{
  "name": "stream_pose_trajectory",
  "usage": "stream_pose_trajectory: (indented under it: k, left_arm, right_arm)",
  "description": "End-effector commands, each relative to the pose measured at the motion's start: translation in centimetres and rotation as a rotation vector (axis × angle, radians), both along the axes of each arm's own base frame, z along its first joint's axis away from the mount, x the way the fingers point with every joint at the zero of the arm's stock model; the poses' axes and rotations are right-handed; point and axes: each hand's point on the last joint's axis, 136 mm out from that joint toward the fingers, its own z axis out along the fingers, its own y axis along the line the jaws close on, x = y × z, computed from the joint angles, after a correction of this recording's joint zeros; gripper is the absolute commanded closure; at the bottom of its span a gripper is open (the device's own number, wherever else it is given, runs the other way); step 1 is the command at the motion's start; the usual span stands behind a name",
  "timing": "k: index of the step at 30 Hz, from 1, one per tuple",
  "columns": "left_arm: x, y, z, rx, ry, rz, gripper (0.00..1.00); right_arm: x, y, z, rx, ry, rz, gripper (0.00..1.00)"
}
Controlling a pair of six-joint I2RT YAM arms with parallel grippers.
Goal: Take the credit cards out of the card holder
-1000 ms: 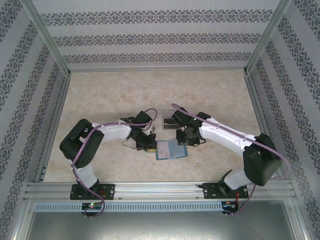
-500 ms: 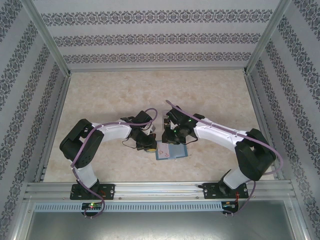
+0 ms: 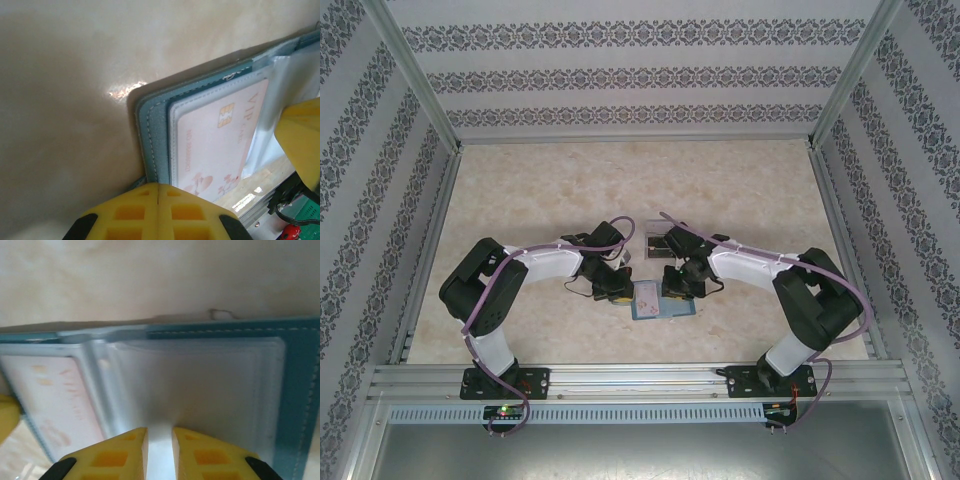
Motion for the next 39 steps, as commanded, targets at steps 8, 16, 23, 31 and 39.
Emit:
stream_pose_trajectory:
  k: [8,16,23,31,39]
  left_arm:
    - [-0.4,0.2,0.2,0.026,-0.001,-0.022,1.00]
    - [0.6,-0.5,2.5,-0.007,-0.052,-0.022,1.00]
    - [1.0,-1.4,3.8,-0.061,-0.064,-0.019,1.00]
    - [0.7,-2.9,3.2,-0.120,-0.028,-0.025,1.00]
    - [0.3,-3.0,1.7,-0.109,0.013,-0.033,1.00]
  right_arm:
    - [0.0,-1.1,0.6,-0.050,-0.030,0.007,0.77]
    - [0.9,1.7,4.0,0.085,-0.089,0.008,0.75]
    - [1.1,4.3,4.0,0.173,-0.067,0.039,0.75]
    - [1.0,5.2,2.6,0.188,-0.029,0.049,0.81]
    - [0.9,5.1,1.3,0.169,-0.007,0.053,0.81]
